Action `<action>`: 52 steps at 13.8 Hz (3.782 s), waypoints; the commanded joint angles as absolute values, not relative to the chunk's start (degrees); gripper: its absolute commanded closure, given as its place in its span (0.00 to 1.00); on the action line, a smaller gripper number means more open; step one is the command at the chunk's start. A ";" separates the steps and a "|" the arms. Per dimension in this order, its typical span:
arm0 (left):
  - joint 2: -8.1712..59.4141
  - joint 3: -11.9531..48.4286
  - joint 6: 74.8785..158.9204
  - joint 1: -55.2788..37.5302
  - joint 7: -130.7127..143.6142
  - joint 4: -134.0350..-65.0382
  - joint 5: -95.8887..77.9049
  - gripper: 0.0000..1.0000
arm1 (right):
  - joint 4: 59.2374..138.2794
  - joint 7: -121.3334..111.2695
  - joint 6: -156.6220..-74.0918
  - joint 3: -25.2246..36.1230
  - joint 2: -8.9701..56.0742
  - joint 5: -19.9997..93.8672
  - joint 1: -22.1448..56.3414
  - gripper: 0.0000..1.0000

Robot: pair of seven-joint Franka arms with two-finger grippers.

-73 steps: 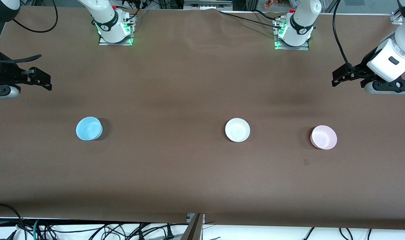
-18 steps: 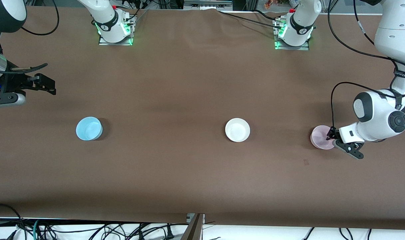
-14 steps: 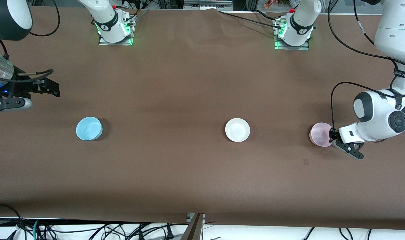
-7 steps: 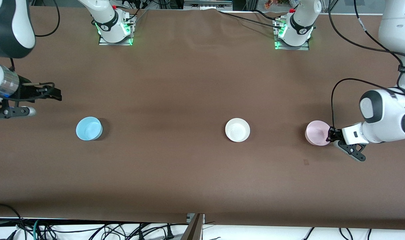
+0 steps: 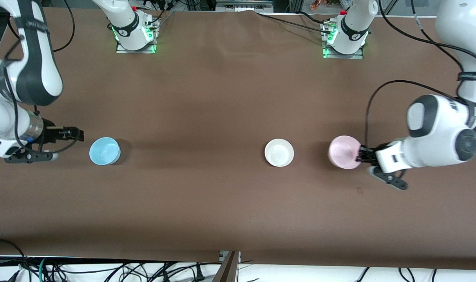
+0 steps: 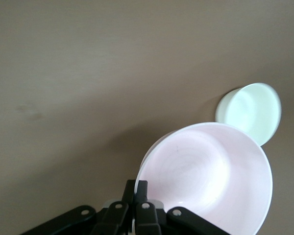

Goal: Stack pink and blue bowls on white bowl
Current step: 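Carry the pink bowl toward the white bowl while the right gripper reaches the blue bowl, then lower the pink bowl into the white bowl while the right gripper grasps the blue bowl, then open the left gripper and raise it while the right gripper lifts the blue bowl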

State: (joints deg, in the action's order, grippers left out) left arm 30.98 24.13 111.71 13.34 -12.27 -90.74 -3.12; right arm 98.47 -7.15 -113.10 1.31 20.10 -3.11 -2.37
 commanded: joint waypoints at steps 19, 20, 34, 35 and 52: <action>39.02 23.38 125.16 -0.97 9.93 -92.64 -1.05 1.00 | 110.13 -11.51 -135.79 2.11 29.00 4.30 -7.03 0.00; 38.94 23.38 125.07 -0.97 9.93 -92.72 -0.97 1.00 | 110.13 -12.12 -135.79 2.11 29.35 5.44 -7.03 0.00; 39.29 23.73 126.91 -2.72 11.95 -94.31 1.41 1.00 | 109.86 -17.40 -136.76 2.20 30.32 8.96 -7.03 0.96; 39.29 23.64 127.00 -2.81 11.95 -94.31 1.49 1.00 | 109.69 -17.40 -135.80 2.20 30.32 8.96 -7.03 1.00; 40.25 23.47 128.14 -3.25 11.95 -94.31 3.78 1.00 | 96.78 -15.22 -114.53 -3.68 26.37 9.05 -6.94 1.00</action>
State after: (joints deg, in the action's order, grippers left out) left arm 40.33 23.83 127.02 -2.68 10.89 -93.79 2.45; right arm 98.81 -15.89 -117.85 -2.17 27.11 8.10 -6.53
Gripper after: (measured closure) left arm 0.974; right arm 0.982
